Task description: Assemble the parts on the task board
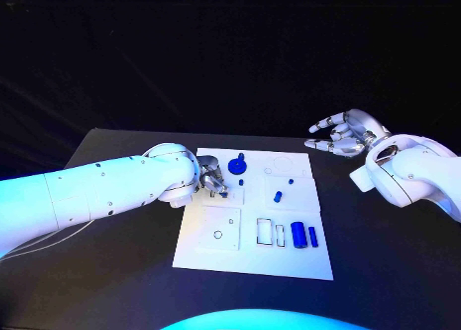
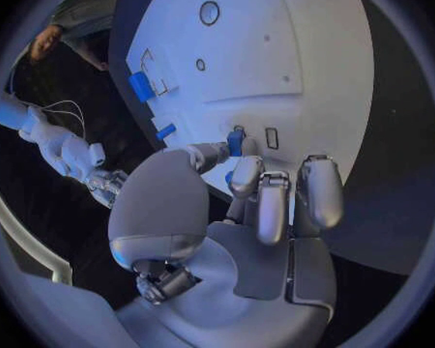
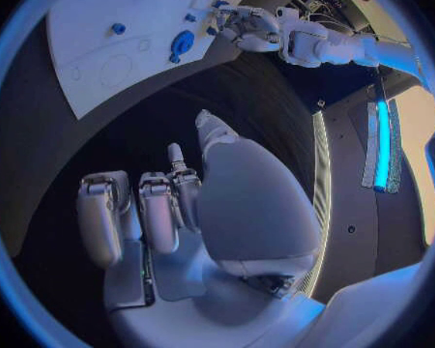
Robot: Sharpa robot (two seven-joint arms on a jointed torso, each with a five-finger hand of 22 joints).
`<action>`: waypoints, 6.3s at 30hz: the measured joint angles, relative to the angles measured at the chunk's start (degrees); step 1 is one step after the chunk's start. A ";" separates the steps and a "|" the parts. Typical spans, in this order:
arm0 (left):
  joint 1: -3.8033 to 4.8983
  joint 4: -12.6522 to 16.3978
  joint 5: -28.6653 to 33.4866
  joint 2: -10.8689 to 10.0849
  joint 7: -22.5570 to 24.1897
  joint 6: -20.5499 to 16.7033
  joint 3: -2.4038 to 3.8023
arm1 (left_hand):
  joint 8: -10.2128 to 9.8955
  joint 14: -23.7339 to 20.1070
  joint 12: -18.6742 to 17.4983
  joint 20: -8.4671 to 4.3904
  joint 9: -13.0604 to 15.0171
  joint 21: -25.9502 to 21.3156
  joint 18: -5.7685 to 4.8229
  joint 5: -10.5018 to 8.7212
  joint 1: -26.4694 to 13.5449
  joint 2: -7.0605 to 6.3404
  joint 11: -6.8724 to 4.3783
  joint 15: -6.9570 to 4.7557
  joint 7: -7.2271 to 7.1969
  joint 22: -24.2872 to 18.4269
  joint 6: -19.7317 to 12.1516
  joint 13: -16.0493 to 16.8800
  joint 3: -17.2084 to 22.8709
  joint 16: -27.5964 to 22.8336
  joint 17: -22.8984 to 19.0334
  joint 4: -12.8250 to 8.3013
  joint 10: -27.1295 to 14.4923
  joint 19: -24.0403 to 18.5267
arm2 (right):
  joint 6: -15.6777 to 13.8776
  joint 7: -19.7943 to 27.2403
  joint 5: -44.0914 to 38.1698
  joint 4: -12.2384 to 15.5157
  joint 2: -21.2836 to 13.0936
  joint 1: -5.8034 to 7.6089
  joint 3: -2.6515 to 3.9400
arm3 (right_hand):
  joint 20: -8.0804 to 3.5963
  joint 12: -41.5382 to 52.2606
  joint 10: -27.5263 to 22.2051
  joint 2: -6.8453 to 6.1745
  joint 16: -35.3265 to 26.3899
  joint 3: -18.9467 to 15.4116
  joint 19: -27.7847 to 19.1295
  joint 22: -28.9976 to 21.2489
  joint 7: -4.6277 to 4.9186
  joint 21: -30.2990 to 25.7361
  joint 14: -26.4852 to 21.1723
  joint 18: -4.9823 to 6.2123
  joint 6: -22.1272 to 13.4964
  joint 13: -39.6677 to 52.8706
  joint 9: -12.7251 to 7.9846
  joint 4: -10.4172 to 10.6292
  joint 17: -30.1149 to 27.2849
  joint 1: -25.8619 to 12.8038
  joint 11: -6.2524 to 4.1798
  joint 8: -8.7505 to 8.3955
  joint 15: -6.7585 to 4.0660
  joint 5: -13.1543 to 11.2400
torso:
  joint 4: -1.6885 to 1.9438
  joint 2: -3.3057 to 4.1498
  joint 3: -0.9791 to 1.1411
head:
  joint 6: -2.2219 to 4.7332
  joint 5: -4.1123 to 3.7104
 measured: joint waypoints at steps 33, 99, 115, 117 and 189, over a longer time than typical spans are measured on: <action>-0.05 0.04 -0.45 0.11 -0.08 1.31 0.01 | -0.03 -0.02 0.00 -0.21 1.65 0.23 0.00 -0.11 -0.34 -0.34 0.01 -0.01 -0.03 0.20 0.22 0.14 0.00 0.00 -0.02 0.00 -0.01 0.20 | 0.18 0.03 -0.01 -0.06 0.04 0.00 0.00 | 0.00 0.00 0.00 0.00 0.00 0.00 0.00 -0.02 0.00 0.00 0.00 0.00 0.00 0.04 0.01 0.00 -0.01 0.00 0.00 0.23 0.00 0.00 | -0.03 0.01 0.01 | -0.21 -0.01; -0.30 -2.99 -0.34 1.87 -0.07 2.75 0.00 | -2.78 -0.01 0.83 -1.13 3.23 0.44 0.00 -0.45 -9.75 -1.77 -1.21 -1.22 -2.04 1.05 5.71 1.73 -6.30 0.00 -0.04 0.58 2.06 1.12 | -0.42 0.32 0.01 0.12 -0.08 -0.02 -0.01 | 0.00 -0.30 -0.20 0.67 -0.22 -3.78 0.00 -0.01 -0.04 -0.46 0.00 0.00 -0.79 0.00 -0.57 0.42 -0.02 -5.20 -0.20 1.79 0.00 -2.71 | -0.04 0.01 0.02 | -0.85 -0.80; -0.33 -2.82 -0.28 1.03 -0.04 2.73 0.02 | -3.47 -0.01 0.83 -1.13 3.76 0.44 0.00 -0.45 -9.75 -1.77 -1.21 -1.21 -2.05 1.04 5.71 1.72 -12.15 0.00 -0.04 4.02 2.05 1.11 | -1.00 0.56 0.07 0.18 -0.26 -0.02 -0.01 | 0.00 -0.30 -0.20 0.85 -0.22 -4.92 0.00 -0.02 -0.04 -0.46 0.00 0.00 -0.79 0.00 -0.69 0.31 -0.02 -5.83 -0.20 1.98 0.00 -3.59 | -0.01 -0.03 0.01 | -0.89 -0.87; -0.36 -2.50 -0.28 0.66 -0.04 2.71 0.17 | -3.47 -0.01 0.83 -1.13 3.86 0.44 0.01 -0.45 -9.75 -1.77 -1.21 -1.21 -2.05 1.04 5.70 1.72 -13.43 0.00 -0.04 4.51 2.05 1.12 | -1.03 0.58 0.07 0.17 -0.27 -0.02 -0.01 | 0.00 -0.30 -0.20 0.99 -0.22 -5.08 0.00 -0.02 -0.04 -0.46 0.00 0.00 -0.79 0.00 -0.71 0.46 -0.02 -6.01 -0.20 1.98 0.00 -3.59 | -0.03 -0.03 0.01 | -0.85 -0.87; 3.16 -23.29 1.62 8.02 0.79 12.39 2.85 | -10.98 -0.11 -5.54 0.89 -0.89 -2.06 0.00 -0.10 -5.07 0.95 1.84 0.74 1.33 -3.50 1.30 -6.27 -21.13 -0.76 0.00 4.83 -5.36 -1.96 | -2.12 2.72 2.12 -1.41 0.85 -0.21 -0.08 | -1.43 -27.74 -17.23 2.20 -14.21 -6.74 -3.30 -5.40 -0.51 -26.06 0.10 4.47 -3.62 -17.44 -1.64 0.25 -6.81 -5.50 -1.06 5.06 -0.94 -3.11 | -0.27 0.47 -0.14 | 0.52 0.77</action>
